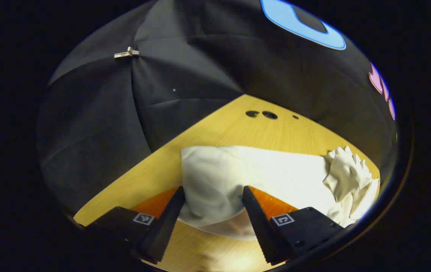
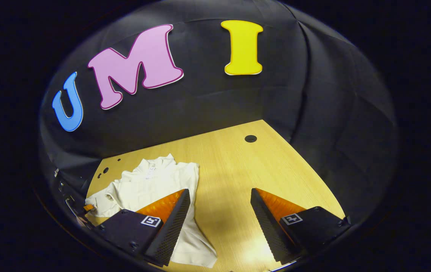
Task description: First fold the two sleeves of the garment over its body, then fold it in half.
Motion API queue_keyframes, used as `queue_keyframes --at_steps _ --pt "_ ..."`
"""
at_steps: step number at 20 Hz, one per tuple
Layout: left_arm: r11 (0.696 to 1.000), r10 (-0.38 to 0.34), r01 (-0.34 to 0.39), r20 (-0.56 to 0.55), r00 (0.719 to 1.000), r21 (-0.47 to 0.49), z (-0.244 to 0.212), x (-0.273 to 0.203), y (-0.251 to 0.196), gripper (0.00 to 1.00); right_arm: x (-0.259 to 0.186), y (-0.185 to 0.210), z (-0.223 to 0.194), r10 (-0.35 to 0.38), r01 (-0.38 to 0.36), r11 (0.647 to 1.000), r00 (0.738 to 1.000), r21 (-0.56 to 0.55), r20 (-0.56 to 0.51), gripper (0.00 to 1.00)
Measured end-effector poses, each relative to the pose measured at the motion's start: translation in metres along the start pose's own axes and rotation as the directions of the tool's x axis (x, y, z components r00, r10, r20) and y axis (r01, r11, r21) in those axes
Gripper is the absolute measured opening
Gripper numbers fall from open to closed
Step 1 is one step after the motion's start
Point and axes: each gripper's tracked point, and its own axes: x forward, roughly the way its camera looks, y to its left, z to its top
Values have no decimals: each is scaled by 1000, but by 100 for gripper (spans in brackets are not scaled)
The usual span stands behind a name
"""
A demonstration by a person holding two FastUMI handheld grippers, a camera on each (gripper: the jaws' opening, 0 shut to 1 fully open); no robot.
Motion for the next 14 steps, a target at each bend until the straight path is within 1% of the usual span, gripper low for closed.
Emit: queue_keyframes --at_steps 1,2,4,5,7,9,10,11,14 --pt "1000 -1 1 8 1000 3 4 -2 -1 95 -3 -8 -5 -10 10 1000 1000 13 -4 99" --pt "999 -27 27 -10 1000 20 0 -1 -7 96 -2 -7 -8 -11 11 1000 1000 29 -5 98" --pt "998 -67 67 -19 998 13 0 0 -19 69 -8 -20 -19 -24 24 999 1000 36 -10 99" --pt "998 -68 69 -30 997 1 -2 -1 -23 56 -10 -24 -24 -27 28 999 1000 39 -15 99" --pt "998 -51 52 -46 998 22 1 -4 -24 30 -12 -26 -31 -28 29 998 999 50 -19 99" --pt "998 -36 39 -65 997 41 2 -7 -26 12 -14 -29 -34 -28 29 998 999 58 -18 99" --pt "999 -32 35 -81 996 34 2 -8 -28 7 -14 -30 -37 -28 29 998 999 61 -21 98" --pt "999 -34 37 -87 996 33 4 -10 -30 7 -13 -32 -39 -27 29 998 999 64 -25 99" --pt "996 -41 45 -52 998 77 21 -19 -38 7 -9 -34 -43 -25 27 997 999 69 -34 99"
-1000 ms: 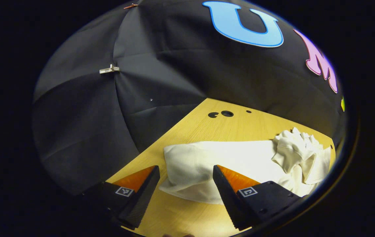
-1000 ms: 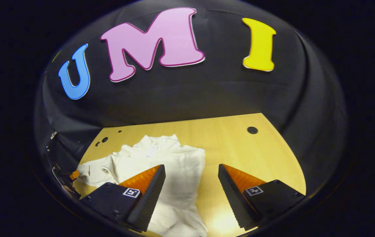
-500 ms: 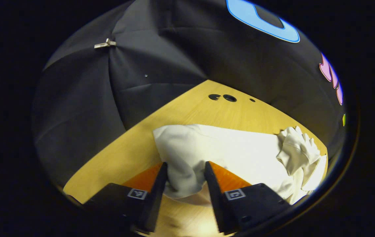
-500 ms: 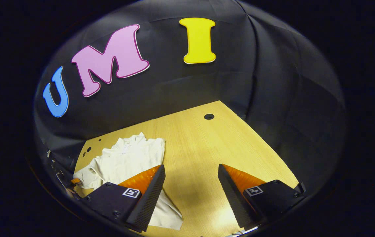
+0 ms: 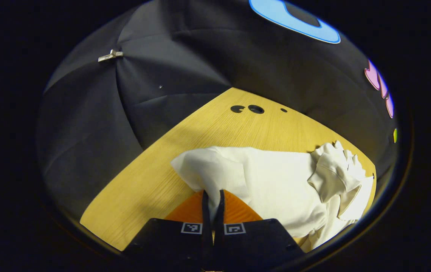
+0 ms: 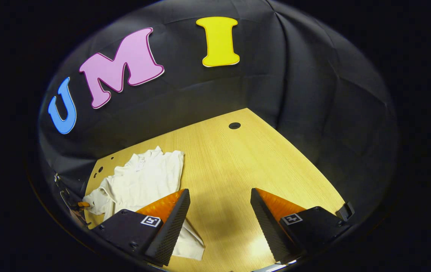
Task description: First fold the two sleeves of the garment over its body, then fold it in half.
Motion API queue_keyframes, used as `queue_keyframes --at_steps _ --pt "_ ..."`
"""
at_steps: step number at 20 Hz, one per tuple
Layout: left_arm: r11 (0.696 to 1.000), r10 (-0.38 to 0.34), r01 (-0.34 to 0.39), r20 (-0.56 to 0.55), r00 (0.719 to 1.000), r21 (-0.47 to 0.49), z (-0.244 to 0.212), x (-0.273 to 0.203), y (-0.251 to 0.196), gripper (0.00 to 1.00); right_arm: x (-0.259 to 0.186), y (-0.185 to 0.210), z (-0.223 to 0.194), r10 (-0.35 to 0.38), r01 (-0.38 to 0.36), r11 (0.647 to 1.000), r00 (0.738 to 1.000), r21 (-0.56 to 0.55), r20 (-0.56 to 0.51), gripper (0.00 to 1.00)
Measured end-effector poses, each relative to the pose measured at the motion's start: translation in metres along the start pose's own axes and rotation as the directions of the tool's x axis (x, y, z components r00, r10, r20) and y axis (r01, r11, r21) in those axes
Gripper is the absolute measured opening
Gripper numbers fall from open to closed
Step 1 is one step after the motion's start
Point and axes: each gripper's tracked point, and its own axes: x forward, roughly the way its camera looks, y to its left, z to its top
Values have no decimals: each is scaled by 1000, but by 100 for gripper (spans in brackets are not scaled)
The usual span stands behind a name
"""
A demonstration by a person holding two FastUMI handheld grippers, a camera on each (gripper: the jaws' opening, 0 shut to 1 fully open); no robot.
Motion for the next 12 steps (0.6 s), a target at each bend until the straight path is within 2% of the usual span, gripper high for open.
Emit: queue_keyframes --at_steps 5,8,12 --pt "997 -64 67 110 992 -30 71 -25 -36 6 9 1 -2 10 -10 1000 1000 18 -11 98" --pt "991 -135 133 187 973 21 118 -44 -80 6 13 5 -4 18 -17 999 1000 29 -17 98" --pt "963 -264 240 253 931 120 162 -67 -165 6 15 6 -8 20 -19 999 999 35 -30 98"
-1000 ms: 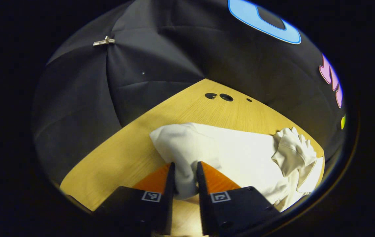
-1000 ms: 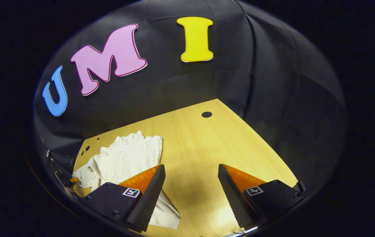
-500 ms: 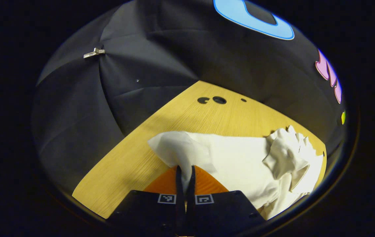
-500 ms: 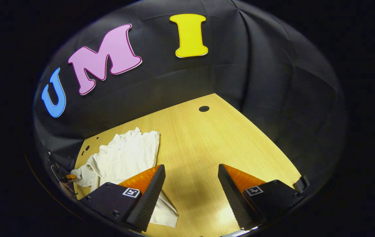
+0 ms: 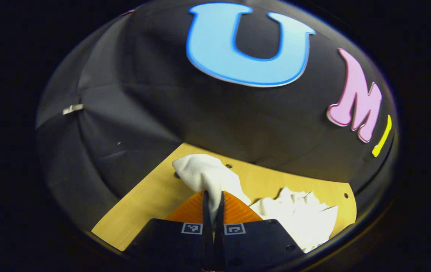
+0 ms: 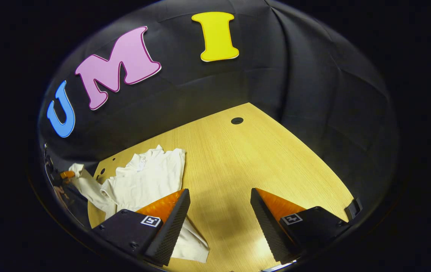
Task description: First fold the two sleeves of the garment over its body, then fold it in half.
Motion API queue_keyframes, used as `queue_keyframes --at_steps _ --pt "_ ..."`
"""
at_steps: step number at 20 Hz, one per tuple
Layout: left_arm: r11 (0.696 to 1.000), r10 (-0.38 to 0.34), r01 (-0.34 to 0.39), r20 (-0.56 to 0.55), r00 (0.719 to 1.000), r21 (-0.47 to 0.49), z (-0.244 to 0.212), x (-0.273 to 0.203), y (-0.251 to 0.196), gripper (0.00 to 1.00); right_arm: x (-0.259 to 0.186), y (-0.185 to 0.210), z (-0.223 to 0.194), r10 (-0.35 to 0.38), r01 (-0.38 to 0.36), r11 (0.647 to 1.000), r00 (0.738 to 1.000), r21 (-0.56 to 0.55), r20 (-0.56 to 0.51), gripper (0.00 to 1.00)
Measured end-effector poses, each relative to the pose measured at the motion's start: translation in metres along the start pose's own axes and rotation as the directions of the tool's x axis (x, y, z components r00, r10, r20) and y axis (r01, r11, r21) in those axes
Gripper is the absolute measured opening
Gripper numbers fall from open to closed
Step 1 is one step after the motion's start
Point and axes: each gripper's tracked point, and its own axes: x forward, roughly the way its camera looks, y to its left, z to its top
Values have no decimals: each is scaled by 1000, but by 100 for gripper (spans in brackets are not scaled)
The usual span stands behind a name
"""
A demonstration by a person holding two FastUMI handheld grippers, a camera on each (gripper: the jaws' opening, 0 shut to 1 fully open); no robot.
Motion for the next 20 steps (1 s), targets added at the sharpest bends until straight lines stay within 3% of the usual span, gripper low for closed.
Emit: queue_keyframes --at_steps 5,9,12,19,20 --pt "977 -176 173 8 984 123 20 11 -124 6 4 4 -3 7 -7 1000 1000 -1 -12 99" --pt "922 -328 330 -45 944 203 -3 6 -232 6 8 10 -9 15 -16 1000 999 -16 -35 99" --pt "865 -427 442 -112 897 238 -36 -3 -299 6 11 13 -14 18 -20 999 999 -29 -46 99" --pt "821 -438 503 -266 859 270 -114 -9 -368 11 15 13 -25 8 -10 999 997 -37 -72 99" --pt "800 -471 537 -274 838 268 -119 -18 -377 25 15 14 -26 10 -13 999 997 -39 -73 99"
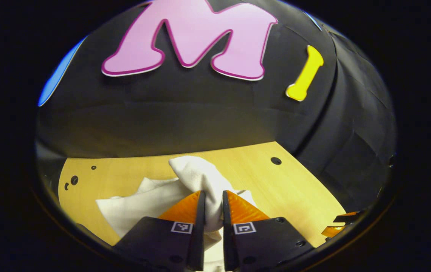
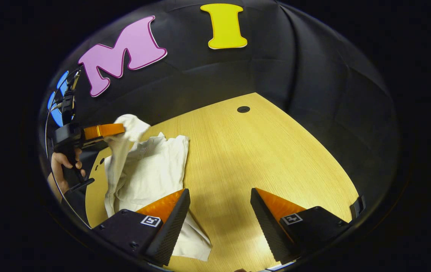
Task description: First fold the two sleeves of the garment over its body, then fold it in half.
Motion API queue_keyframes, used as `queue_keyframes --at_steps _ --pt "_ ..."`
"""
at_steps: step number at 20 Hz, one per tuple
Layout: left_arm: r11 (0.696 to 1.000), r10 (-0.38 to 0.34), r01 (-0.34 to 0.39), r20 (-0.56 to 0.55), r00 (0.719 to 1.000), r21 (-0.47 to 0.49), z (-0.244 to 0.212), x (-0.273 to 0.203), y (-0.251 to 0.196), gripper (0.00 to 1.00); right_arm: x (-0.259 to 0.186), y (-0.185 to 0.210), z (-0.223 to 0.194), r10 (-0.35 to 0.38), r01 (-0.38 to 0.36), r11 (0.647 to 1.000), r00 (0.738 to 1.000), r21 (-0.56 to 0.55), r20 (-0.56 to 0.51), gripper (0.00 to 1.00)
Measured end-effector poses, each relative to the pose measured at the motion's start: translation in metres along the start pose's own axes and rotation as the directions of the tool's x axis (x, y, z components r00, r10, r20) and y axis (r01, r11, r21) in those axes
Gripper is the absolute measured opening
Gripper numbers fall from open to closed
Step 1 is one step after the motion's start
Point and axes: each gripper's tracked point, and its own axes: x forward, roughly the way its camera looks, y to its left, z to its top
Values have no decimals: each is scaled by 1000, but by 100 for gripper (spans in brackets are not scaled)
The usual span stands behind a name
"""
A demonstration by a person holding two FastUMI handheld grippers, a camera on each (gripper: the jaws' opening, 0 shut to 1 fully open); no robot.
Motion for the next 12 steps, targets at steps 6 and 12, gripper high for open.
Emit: queue_keyframes --at_steps 6,12 --pt "998 -46 45 15 999 37 -18 -33 -7 96 4 12 -15 21 -21 1000 999 1 -30 99" --pt "991 132 -132 -38 991 -3 -114 -132 89 98 5 49 -61 89 -92 996 990 -18 -110 98"
